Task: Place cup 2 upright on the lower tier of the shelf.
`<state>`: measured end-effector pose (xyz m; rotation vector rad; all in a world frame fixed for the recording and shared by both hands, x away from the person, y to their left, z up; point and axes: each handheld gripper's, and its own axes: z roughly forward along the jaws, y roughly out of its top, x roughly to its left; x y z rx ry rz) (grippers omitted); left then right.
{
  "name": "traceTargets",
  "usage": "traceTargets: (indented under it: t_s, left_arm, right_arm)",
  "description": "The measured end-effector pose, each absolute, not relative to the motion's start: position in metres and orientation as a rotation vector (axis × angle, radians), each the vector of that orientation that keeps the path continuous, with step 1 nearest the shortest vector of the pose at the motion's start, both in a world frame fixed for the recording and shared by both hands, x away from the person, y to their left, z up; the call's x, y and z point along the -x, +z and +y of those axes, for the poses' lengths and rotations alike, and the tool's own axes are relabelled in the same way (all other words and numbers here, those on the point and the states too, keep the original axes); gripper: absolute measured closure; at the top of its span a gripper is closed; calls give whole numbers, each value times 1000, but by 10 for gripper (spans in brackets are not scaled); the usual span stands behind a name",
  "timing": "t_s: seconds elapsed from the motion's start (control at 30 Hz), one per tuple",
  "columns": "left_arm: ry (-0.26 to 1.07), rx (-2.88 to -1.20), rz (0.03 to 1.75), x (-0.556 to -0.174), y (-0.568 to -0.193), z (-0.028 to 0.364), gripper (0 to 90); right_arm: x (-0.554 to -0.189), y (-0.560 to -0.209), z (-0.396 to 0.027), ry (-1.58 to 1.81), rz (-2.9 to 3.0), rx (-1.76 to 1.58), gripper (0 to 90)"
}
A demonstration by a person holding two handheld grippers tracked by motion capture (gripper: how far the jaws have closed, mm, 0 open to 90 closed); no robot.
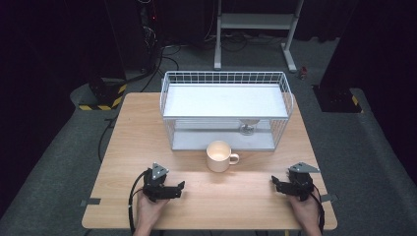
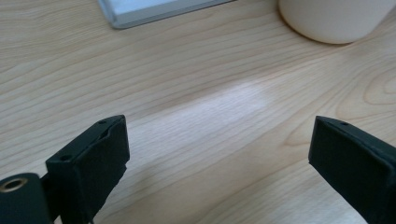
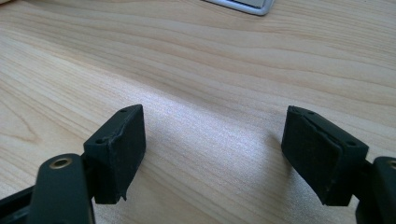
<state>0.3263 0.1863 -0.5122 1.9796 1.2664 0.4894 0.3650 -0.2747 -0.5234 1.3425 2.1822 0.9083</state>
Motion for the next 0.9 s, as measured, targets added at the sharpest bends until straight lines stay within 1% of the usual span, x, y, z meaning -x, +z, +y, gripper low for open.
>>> traceTargets:
  t_s: [0.23, 0.6, 0.9]
  left_arm:
    - [486, -2023, 1216, -327, -511, 169, 44]
    - [466, -2030, 1167, -329, -507, 149, 39]
    - [460, -2060, 1114, -341, -505, 123, 23]
  right_arm:
    - [-365, -523, -275, 909, 2182, -1345, 219]
    - [-365, -523, -274, 908, 2181, -1347, 219]
    - [-365, -523, -275, 907, 2181, -1345, 219]
